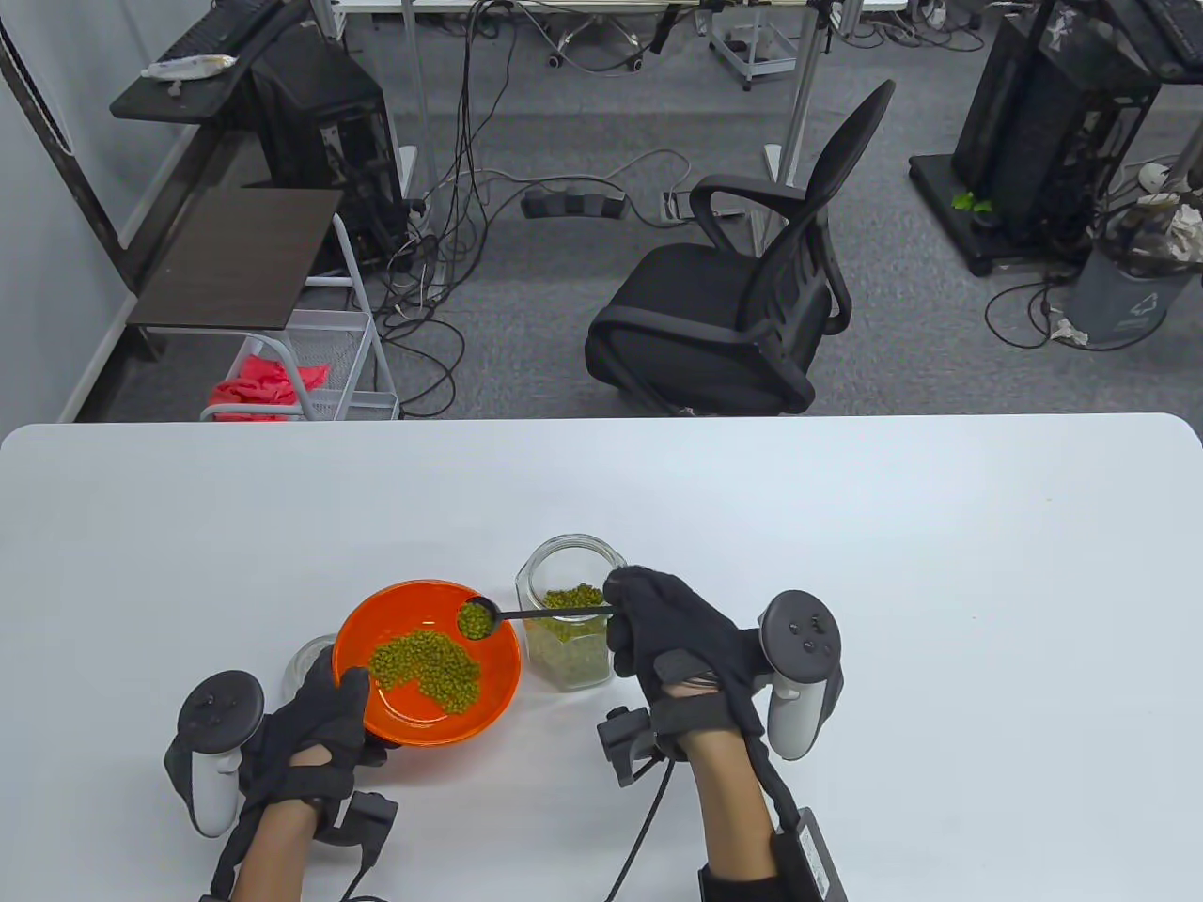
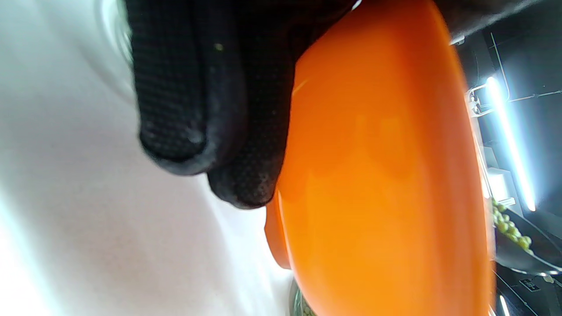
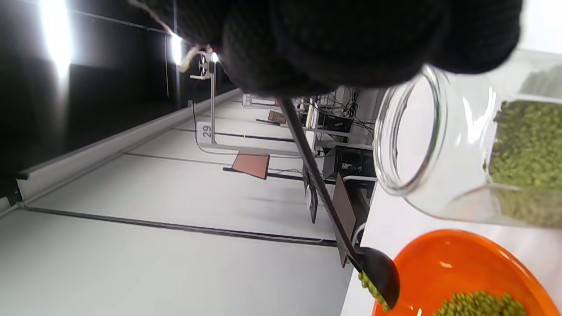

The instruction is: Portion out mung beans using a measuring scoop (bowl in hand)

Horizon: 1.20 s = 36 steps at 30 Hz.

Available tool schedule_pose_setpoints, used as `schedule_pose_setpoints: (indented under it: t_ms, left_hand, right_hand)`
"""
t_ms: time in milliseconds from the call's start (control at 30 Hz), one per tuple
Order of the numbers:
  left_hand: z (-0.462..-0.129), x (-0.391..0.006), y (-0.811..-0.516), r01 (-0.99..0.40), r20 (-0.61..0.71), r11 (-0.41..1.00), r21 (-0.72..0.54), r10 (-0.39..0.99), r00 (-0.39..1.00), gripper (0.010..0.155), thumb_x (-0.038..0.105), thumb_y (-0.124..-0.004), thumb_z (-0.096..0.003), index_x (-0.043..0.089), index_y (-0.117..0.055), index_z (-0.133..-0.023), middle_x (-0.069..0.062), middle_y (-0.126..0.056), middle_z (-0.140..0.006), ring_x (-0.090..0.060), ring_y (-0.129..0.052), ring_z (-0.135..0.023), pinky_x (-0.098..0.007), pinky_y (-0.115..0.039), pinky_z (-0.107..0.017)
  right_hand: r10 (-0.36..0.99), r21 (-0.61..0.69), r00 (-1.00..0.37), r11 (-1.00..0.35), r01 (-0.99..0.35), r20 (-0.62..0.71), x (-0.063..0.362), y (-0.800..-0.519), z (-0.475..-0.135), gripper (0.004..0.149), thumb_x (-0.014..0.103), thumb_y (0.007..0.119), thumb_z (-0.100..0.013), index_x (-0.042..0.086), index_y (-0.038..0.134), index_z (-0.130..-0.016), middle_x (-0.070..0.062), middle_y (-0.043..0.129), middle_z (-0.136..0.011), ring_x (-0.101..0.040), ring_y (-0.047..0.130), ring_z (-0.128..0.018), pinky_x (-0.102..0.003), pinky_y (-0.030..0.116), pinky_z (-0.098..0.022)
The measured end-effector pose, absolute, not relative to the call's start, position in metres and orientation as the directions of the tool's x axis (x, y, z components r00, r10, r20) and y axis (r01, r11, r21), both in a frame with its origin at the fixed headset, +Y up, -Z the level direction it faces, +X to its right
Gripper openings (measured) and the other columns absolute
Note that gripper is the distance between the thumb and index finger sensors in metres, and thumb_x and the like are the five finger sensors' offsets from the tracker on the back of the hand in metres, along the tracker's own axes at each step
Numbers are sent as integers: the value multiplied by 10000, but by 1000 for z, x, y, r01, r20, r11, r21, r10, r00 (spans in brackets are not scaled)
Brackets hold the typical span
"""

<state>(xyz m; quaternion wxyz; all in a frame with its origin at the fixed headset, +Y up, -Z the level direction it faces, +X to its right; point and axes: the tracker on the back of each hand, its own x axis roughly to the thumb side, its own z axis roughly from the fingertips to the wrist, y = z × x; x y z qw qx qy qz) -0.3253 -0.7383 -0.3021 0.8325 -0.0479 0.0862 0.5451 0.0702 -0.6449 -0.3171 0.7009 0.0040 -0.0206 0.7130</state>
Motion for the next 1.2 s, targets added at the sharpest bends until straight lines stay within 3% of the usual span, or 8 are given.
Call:
schedule_pose_setpoints:
  t_ms: [667, 1200]
  left_hand:
    - [-302, -325, -738, -916, -196, 401, 14, 899, 391, 687, 456, -597, -567, 35, -419, -1079, -193, -694, -954, -256, -1158, -459, -271, -1009, -300]
    - [-302, -325, -738, -918, -194, 397, 11, 901, 388, 685, 456, -596, -568, 35, -420, -1079, -193, -692, -955, -258, -1157, -461, -271, -1010, -300]
  right_hand:
    - [959, 143, -253, -271, -952, 127, 21, -637, -310, 399, 246, 798, -466, 22, 855, -791, -215, 953, -508, -273, 961, -269, -606, 756, -403]
    - [912, 275, -360, -403, -873, 195, 2, -625, -300, 416, 170, 804, -455, 45, 827, -851, -251, 921, -624, -337, 957, -390, -653, 703, -463]
